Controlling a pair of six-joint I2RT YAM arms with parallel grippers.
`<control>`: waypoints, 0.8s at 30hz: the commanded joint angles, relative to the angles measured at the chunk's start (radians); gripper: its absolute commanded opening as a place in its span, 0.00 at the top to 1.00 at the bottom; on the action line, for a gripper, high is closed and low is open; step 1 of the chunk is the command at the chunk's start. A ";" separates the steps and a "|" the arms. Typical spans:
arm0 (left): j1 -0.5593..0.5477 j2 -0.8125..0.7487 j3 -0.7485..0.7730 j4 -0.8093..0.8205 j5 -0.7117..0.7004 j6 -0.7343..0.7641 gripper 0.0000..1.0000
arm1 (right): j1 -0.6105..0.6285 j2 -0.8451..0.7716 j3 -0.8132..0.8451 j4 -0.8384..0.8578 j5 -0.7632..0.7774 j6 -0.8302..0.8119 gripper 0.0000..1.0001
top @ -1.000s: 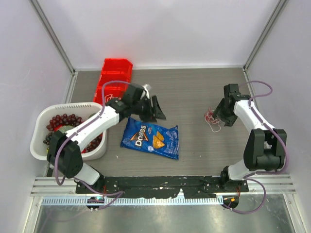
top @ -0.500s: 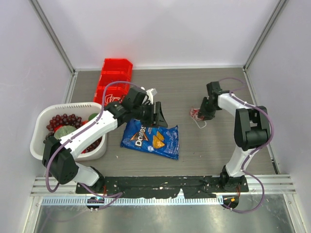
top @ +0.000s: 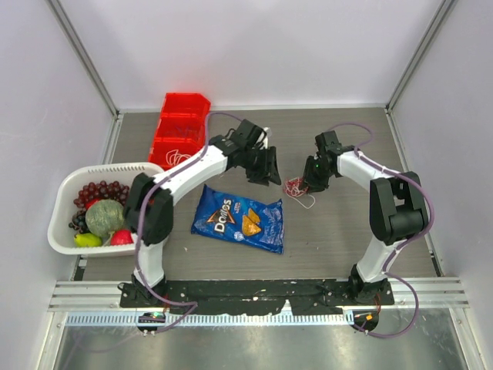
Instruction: Untangle the cables
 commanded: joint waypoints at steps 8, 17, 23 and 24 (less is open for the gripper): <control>0.011 0.339 0.313 -0.097 -0.014 -0.064 0.52 | 0.011 -0.079 -0.030 -0.004 -0.062 -0.013 0.62; 0.011 0.387 0.356 -0.084 -0.047 -0.095 0.45 | 0.011 -0.072 -0.029 -0.004 -0.081 -0.016 0.62; -0.003 0.420 0.414 -0.100 -0.079 -0.076 0.46 | 0.012 -0.066 -0.032 0.004 -0.088 -0.016 0.62; -0.006 0.425 0.423 -0.105 -0.086 -0.073 0.46 | 0.012 -0.066 -0.034 0.005 -0.088 -0.018 0.62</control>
